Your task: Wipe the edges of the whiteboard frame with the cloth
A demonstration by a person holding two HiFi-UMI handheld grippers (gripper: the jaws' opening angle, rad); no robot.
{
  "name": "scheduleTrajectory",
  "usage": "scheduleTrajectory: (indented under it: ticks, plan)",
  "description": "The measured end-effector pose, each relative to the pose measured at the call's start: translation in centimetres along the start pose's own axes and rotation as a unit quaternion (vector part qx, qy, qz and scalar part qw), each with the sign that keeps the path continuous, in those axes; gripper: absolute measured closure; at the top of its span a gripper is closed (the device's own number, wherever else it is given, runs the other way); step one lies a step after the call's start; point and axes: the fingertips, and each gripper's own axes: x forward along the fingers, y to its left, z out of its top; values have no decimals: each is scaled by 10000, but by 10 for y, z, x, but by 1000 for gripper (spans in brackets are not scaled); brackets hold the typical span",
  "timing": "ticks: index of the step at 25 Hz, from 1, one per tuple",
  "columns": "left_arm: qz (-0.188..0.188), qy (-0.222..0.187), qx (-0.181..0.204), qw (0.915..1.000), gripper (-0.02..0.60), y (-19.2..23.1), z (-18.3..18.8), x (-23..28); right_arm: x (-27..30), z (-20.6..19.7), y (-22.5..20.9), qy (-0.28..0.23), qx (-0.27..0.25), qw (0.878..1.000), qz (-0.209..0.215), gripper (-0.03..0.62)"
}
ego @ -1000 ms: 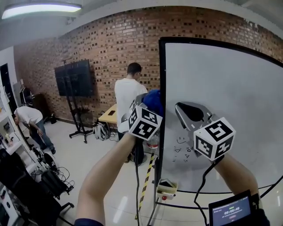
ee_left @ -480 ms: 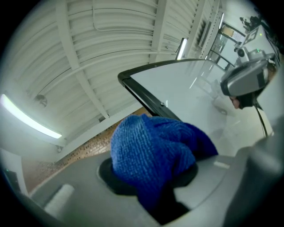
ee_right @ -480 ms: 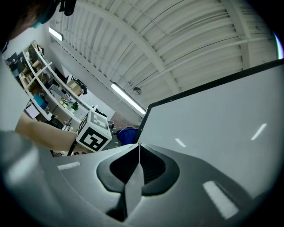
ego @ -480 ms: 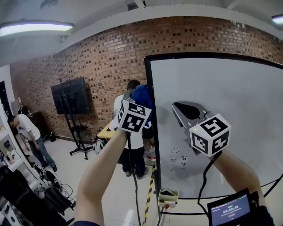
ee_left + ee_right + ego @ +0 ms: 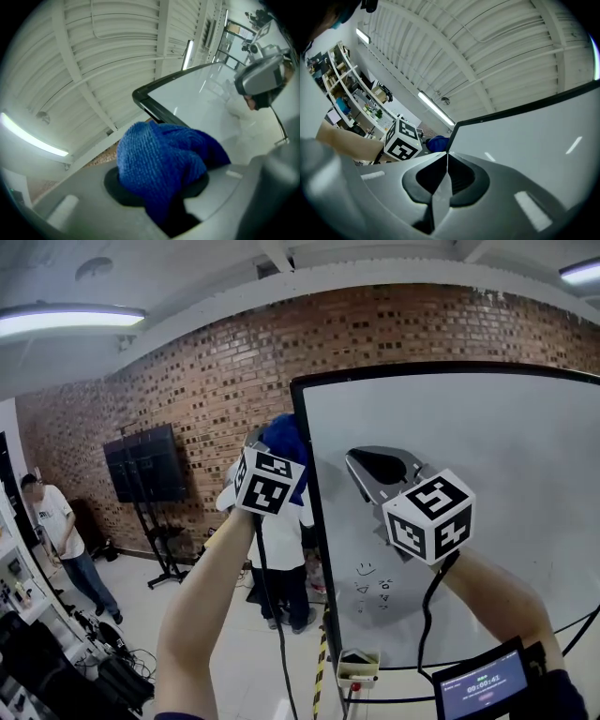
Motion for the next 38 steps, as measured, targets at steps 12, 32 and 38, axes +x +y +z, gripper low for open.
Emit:
scheduleTrajectory:
  ticks: [12,32,38]
  plan:
    - [340,-218,283,9988,449,38,32,9,-5,9,-13,-24,-142,9997,-201,580]
    - [851,-312,237,9956,448,89,89,6,-34,29,-24,-114,-41,9994,-321,583]
    - [905,-420,126,9949,449,93,111,5,-37,20,-32,-20,-38,9991,-422,583]
